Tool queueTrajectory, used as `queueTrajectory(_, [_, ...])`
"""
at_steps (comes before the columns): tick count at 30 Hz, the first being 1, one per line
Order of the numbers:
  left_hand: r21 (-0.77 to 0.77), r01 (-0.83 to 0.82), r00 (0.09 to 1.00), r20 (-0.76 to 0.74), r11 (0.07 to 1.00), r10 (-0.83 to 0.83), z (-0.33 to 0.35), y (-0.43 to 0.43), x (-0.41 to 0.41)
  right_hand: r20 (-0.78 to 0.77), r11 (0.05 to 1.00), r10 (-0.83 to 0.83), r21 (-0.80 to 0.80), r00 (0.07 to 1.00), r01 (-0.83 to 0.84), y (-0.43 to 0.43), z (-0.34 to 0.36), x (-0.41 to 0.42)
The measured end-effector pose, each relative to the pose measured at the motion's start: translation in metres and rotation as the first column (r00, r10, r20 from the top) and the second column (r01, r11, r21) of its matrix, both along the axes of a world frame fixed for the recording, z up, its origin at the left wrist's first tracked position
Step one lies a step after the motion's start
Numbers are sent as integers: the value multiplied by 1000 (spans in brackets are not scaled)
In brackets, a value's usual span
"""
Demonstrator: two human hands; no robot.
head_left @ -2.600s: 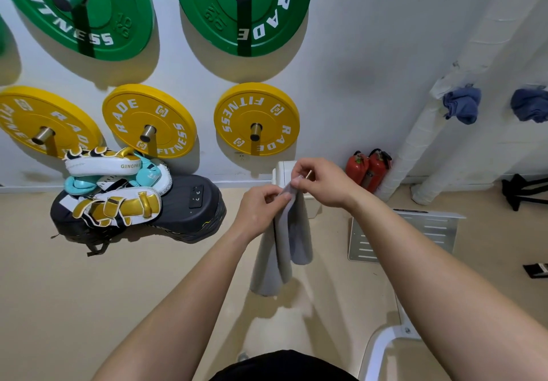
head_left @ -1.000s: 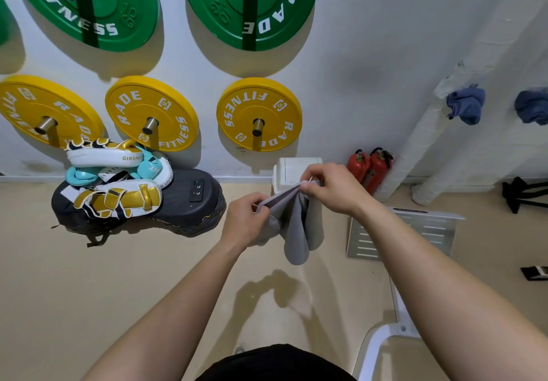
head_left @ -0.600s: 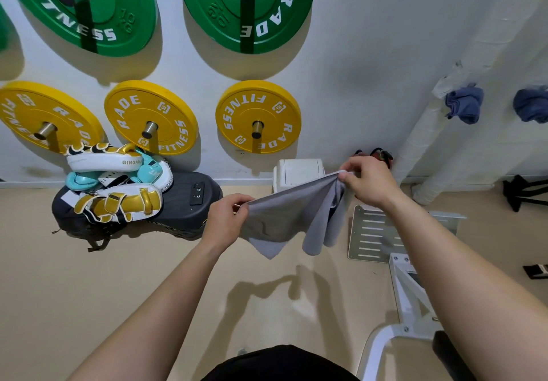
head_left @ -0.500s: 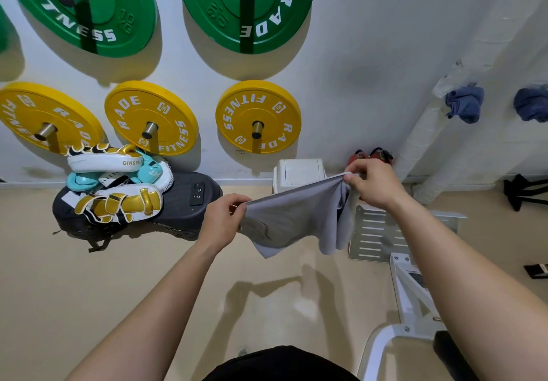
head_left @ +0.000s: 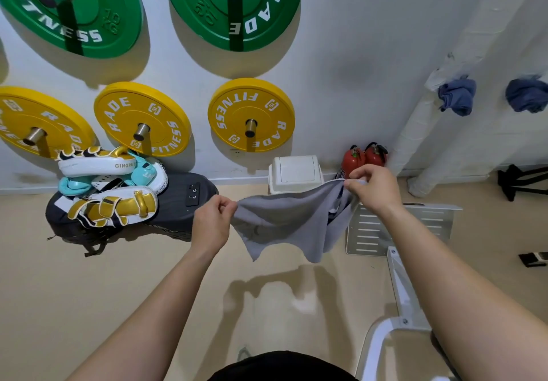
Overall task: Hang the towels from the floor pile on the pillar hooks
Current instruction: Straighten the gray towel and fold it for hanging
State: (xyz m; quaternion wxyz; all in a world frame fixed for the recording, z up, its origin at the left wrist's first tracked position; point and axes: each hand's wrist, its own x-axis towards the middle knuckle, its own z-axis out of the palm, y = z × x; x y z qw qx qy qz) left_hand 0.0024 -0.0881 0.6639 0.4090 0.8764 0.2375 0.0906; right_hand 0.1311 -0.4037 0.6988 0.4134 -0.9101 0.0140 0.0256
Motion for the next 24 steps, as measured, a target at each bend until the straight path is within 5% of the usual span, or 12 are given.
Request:
queueTrajectory(8, [-147, 196, 976, -70, 969, -208, -1, -74, 1, -185, 993, 50, 111, 981, -30, 45, -34, -57])
queueTrajectory(19, [-505, 156, 963, -112, 849, -244, 22, -95, -25, -227, 857, 169, 514, 959, -29, 60, -34, -112])
queueTrajectory(24, [-541, 187, 969, -35, 820, -244, 33, -94, -37, -204, 804, 233, 590, 951, -70, 52, -27, -121])
